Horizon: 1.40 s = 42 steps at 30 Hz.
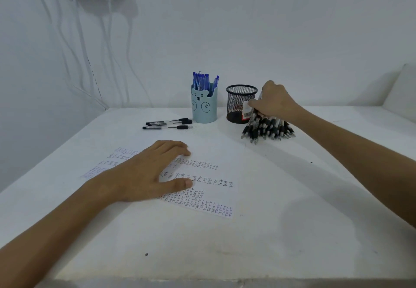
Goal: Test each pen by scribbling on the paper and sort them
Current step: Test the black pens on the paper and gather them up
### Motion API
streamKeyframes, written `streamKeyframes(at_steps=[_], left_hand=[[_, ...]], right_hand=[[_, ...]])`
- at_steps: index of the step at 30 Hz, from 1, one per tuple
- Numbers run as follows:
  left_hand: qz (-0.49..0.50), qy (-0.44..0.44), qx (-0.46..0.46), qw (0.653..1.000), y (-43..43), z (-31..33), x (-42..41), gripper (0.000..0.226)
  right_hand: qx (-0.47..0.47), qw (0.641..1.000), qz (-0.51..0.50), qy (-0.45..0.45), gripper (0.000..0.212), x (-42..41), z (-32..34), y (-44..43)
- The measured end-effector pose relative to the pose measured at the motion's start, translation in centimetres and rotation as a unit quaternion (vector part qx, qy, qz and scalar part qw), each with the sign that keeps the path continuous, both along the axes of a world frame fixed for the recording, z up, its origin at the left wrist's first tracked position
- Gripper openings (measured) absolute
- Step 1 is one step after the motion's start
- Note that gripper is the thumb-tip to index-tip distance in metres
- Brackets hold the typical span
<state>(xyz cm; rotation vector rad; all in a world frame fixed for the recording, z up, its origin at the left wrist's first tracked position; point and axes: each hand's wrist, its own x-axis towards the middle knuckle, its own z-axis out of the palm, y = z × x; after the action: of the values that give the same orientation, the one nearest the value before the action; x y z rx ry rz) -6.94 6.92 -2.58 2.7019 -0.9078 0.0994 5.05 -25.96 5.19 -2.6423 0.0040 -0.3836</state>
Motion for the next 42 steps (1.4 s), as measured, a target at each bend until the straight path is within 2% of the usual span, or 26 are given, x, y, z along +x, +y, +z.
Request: streamKeyframes(at_steps=[6, 11, 14, 19, 23, 28, 34, 40, 42], left_hand=[[0.001, -0.001, 0.001, 1.000, 0.1, -0.1, 0.1, 0.079], [0.001, 0.005, -0.001, 1.000, 0.1, -0.1, 0.2, 0.077], [0.005, 0.002, 0.005, 1.000, 0.0, 0.1, 0.1, 0.070], [0.017, -0.014, -0.008, 1.000, 0.0, 0.3, 0.1, 0.064], [0.037, -0.017, -0.007, 0.999, 0.4, 0.7, 0.0, 0.054], [0.038, -0.011, 0.003, 0.999, 0.7, 0.9, 0.2, 0.054], [0.054, -0.011, 0.002, 0.998, 1.0, 0.9, 0.5, 0.050], [0.037, 0.002, -0.021, 0.999, 1.3, 0.9, 0.6, 0.049], [0.034, 0.010, -0.027, 0.999, 1.2, 0.9, 0.4, 0.048]], right_hand=[[-0.048, 0.999, -0.013, 0.007, 0.029, 0.5, -0.4, 1.1], [-0.175, 0.982, -0.032, -0.056, 0.017, -1.5, -0.8, 2.9], [-0.227, 0.969, 0.004, -0.096, 0.016, -3.3, -0.9, 4.7], [-0.181, 0.954, 0.213, -0.108, 0.021, -2.9, -2.4, 9.2], [-0.179, 0.931, 0.303, -0.098, 0.024, -0.5, -4.3, 13.1], [-0.224, 0.920, 0.301, -0.112, 0.031, 2.0, -6.0, 16.4], [-0.270, 0.907, 0.303, -0.111, 0.025, 2.9, -6.6, 17.3], [-0.229, 0.925, 0.259, -0.160, 0.015, 1.1, -5.6, 16.4], [-0.182, 0.934, 0.266, -0.155, 0.015, 0.6, -5.3, 15.6]])
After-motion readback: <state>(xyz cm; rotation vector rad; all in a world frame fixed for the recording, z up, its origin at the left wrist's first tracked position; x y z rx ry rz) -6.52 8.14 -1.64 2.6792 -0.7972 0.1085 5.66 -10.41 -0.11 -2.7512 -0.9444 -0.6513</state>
